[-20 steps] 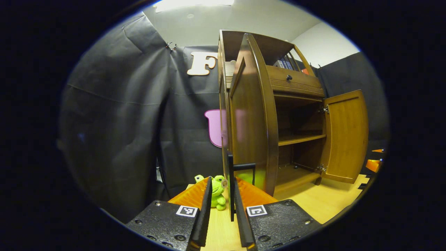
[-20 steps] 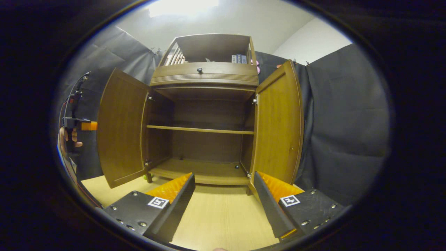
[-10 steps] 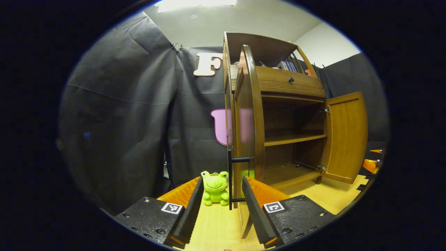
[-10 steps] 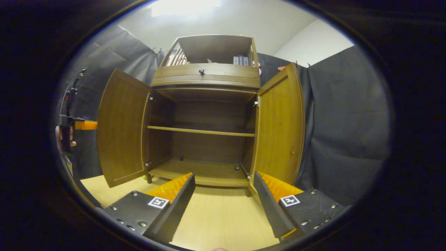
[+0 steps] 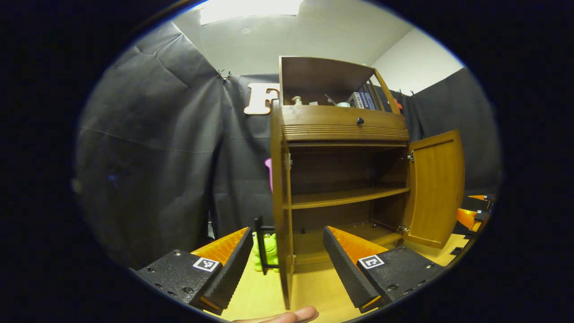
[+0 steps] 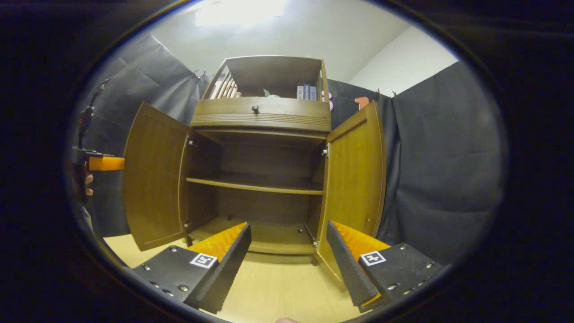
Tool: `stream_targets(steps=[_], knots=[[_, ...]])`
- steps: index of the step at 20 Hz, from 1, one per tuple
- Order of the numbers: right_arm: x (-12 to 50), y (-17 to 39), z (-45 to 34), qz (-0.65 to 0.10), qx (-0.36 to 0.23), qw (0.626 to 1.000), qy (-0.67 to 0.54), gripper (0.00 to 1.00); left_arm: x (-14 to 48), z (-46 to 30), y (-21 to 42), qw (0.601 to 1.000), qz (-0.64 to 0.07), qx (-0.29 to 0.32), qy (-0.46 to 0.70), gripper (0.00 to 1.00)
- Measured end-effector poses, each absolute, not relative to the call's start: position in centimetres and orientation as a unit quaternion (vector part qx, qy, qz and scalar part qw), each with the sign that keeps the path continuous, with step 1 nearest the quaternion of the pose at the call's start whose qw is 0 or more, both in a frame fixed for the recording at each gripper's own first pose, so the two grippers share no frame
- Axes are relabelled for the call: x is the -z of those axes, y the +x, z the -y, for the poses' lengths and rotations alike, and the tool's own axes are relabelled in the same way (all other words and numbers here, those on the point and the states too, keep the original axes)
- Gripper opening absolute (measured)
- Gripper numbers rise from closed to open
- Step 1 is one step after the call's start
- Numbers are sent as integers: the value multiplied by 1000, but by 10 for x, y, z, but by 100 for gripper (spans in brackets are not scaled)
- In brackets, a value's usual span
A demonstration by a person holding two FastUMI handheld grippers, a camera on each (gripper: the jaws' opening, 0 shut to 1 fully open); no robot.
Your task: Open the right door of the double-door shoe cabinet with the right hand, and open the left door with the left hand.
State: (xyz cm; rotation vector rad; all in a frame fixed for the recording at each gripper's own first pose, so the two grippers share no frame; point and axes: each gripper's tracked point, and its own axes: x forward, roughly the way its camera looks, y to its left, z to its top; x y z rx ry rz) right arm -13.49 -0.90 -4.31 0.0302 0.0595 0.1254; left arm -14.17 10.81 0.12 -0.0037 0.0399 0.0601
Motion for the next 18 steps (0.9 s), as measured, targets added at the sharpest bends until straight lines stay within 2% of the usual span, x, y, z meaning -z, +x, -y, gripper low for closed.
stream_targets(steps=[2,8,15,16,18], knots=[[37,-131,6,-36,-67,997,25,98,-5,-92,-134,999,-22,-31,-20,99],[12,-125,0,-11,-72,996,41,100,-3,-41,-106,997,-33,-32,-59,96],[33,-129,14,-13,-56,997,53,100,26,3,-91,994,-56,-47,-76,92],[41,-131,20,-11,-48,997,55,100,32,14,-90,994,-60,-43,-78,96],[60,-133,19,-20,-54,998,38,100,39,24,-88,996,-52,-49,-57,92]])
